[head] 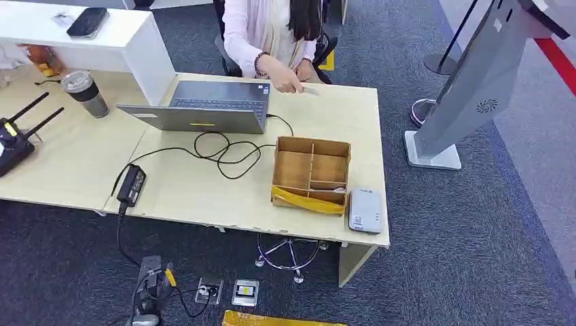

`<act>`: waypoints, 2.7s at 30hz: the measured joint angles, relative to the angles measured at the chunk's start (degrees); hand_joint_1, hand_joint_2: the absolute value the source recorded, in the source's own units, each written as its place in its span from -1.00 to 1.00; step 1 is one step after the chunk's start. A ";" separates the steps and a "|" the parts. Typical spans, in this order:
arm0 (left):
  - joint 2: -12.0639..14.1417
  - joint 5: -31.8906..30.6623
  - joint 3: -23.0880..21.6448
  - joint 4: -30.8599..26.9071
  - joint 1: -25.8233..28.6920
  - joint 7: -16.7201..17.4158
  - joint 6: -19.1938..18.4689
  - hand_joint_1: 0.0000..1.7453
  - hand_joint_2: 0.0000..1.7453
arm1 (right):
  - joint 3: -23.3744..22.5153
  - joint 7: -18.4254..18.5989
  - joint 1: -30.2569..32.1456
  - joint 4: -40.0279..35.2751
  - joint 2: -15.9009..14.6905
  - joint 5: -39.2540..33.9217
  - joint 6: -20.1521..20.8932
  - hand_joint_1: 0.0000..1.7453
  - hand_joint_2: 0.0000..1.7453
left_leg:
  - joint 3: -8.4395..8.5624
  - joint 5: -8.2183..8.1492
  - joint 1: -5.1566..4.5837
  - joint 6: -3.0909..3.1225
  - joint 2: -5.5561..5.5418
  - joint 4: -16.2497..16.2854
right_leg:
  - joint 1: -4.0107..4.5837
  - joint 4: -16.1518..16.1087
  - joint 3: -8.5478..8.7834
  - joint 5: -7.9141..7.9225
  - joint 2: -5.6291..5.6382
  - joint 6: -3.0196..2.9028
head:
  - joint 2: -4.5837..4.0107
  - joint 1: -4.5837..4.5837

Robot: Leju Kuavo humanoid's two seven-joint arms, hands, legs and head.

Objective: Pass the card to the sensor for recognition and then transmit it.

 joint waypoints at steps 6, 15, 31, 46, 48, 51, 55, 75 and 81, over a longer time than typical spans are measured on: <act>0.00 -0.02 -0.26 -0.02 -0.15 0.00 0.00 -1.00 -1.00 | 3.36 -2.40 -2.52 -1.24 1.20 -0.09 1.90 -1.00 1.00 | -0.08 0.00 0.00 0.00 -0.11 0.00 | 0.00 0.01 0.00 -0.01 -0.09 0.00 | 0.00 0.02; -0.18 -1.40 -0.48 -0.07 -1.18 1.07 -0.04 -1.00 -1.00 | 12.79 -5.13 -8.59 -4.42 8.27 -0.35 3.39 -1.00 1.00 | -0.07 0.10 0.02 -0.04 -0.09 -0.01 | 0.04 0.11 0.00 0.04 -0.03 0.00 | 0.00 0.00; -0.83 -3.50 -1.51 -0.48 -3.23 2.99 -1.49 -1.00 -1.00 | 35.22 -5.22 -17.48 -12.28 21.90 -8.56 1.05 -1.00 1.00 | -0.10 0.21 0.03 -0.08 -0.26 0.00 | 0.04 0.13 -0.07 0.05 -0.22 -0.02 | 0.00 0.02; -0.94 -3.65 -1.64 -0.48 -3.39 3.69 -0.72 -1.00 -1.00 | 46.31 -4.17 -18.38 -15.15 24.59 -13.20 0.68 -1.00 1.00 | -0.12 0.20 0.03 -0.09 -0.26 0.00 | 0.04 0.13 -0.12 0.05 -0.20 -0.02 | 0.00 0.02; -0.92 -3.54 -1.64 -0.48 -3.38 3.67 -0.57 -1.00 -1.00 | 47.71 -3.80 -18.36 -15.80 24.68 -13.75 0.76 -1.00 1.00 | -0.12 0.20 0.03 -0.09 -0.26 0.00 | 0.04 0.14 -0.13 0.05 -0.20 -0.02 | 0.00 0.02; -0.90 -2.99 -1.57 -0.48 -3.38 3.54 -0.33 -1.00 -1.00 | 49.40 -3.71 -18.34 -16.31 24.83 -14.21 1.03 -0.72 1.00 | -0.12 0.20 0.03 -0.09 -0.26 0.00 | 0.04 0.14 -0.12 0.05 -0.20 -0.02 | 0.00 0.00; -0.81 -2.62 -1.55 -0.48 -3.35 3.30 0.11 -1.00 -1.00 | 51.69 -3.98 -18.36 -16.61 24.98 -15.08 0.98 1.00 1.00 | -0.13 0.20 0.03 -0.09 -0.26 0.00 | 0.04 0.14 -0.13 0.05 -0.20 -0.02 | 0.00 0.00; -0.79 -2.23 -1.53 -0.46 -3.13 3.30 0.24 -1.00 -1.00 | 55.27 -4.17 -18.36 -16.98 25.16 -15.76 0.44 1.00 1.00 | -0.16 0.20 0.03 -0.09 -0.27 0.00 | 0.04 0.13 -0.16 0.04 -0.20 -0.02 | 0.00 0.00; -0.81 -2.08 -1.49 -0.46 -3.07 3.30 0.48 -1.00 -1.00 | 56.04 -4.04 -18.37 -17.07 25.18 -16.79 0.57 1.00 1.00 | -0.17 0.20 0.03 -0.09 -0.27 0.00 | 0.04 0.13 -0.16 0.04 -0.20 -0.02 | 0.00 0.02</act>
